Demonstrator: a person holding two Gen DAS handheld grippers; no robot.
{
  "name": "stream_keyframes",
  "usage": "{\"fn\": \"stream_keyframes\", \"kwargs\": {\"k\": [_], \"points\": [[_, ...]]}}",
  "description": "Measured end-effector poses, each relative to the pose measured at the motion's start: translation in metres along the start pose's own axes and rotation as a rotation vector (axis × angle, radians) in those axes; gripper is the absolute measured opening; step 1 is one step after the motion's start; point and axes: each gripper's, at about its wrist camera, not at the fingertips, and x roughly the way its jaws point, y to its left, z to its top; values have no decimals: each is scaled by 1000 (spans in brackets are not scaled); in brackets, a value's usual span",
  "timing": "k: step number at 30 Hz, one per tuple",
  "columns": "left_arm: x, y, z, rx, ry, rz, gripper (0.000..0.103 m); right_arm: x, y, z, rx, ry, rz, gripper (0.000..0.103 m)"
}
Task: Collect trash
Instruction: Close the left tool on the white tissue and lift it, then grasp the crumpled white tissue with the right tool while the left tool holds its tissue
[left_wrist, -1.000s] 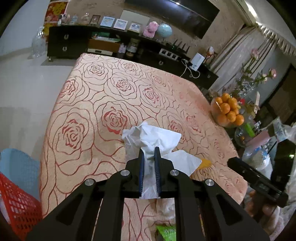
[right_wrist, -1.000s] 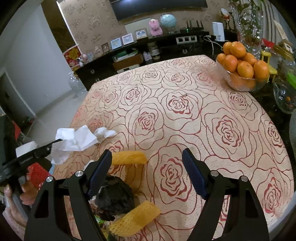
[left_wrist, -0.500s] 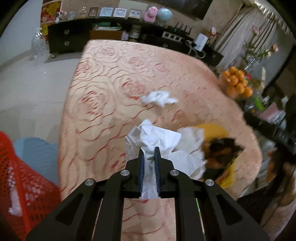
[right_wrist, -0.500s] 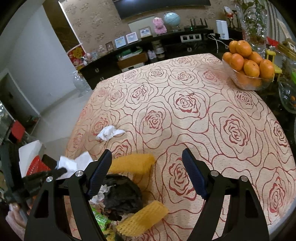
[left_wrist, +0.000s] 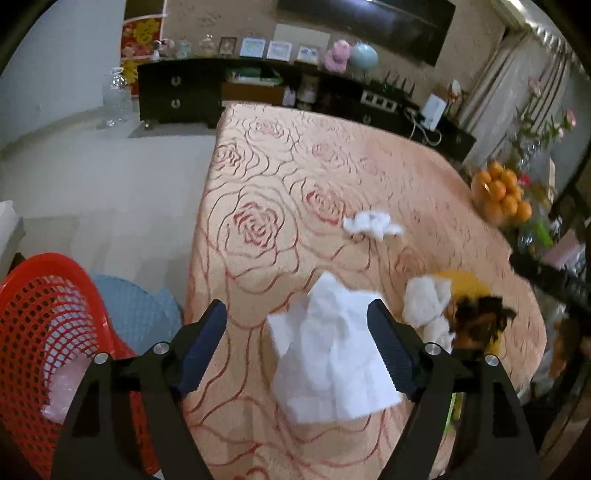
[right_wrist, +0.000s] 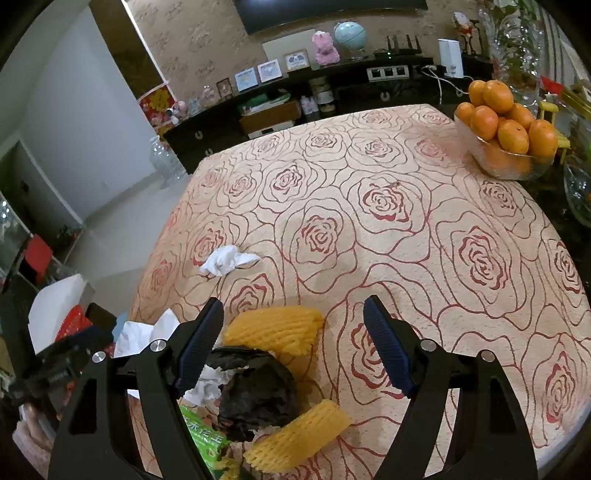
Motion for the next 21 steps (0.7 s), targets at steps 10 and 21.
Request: {"fn": "stream_keyframes", "kwargs": {"k": [10, 21], "points": [[57, -30, -10, 64, 112, 42, 69, 7, 5, -4, -16, 16, -10, 76], [51, -24, -11, 38, 119, 42, 15, 6, 23, -1, -75, -18, 6, 75]]}}
